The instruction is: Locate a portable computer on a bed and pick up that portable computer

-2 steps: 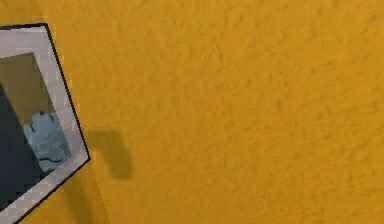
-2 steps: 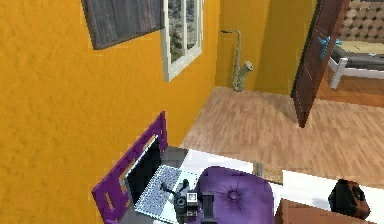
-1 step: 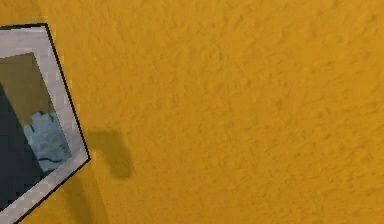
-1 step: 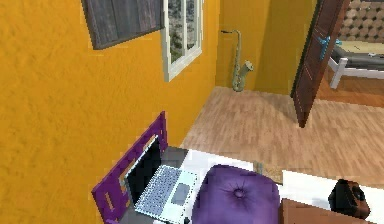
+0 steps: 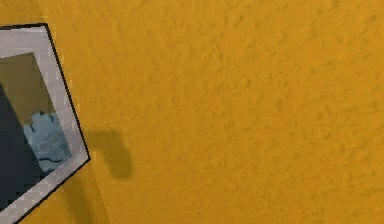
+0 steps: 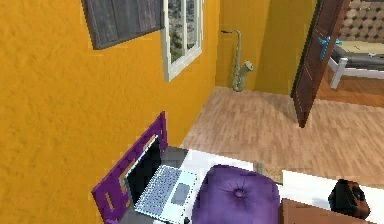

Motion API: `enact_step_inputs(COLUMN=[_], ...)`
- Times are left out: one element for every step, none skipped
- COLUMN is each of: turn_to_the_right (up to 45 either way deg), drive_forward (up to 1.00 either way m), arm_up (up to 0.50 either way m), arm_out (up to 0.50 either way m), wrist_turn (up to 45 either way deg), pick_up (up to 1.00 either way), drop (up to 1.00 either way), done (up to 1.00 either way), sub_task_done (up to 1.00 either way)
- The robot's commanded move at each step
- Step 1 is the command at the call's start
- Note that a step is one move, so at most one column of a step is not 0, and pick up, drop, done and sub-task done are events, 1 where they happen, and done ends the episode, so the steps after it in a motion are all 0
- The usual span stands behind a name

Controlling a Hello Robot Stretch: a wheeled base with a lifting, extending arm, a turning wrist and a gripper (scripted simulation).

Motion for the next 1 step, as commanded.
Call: enact_step_inputs(turn_to_the_right=[0.0], drive_forward=[0.0], arm_up=[0.1], arm_out=[0.0], wrist_turn=[0.0], pick_up=[0.0], drop=[0.0], done=[0.0], sub_task_done=[0.0])
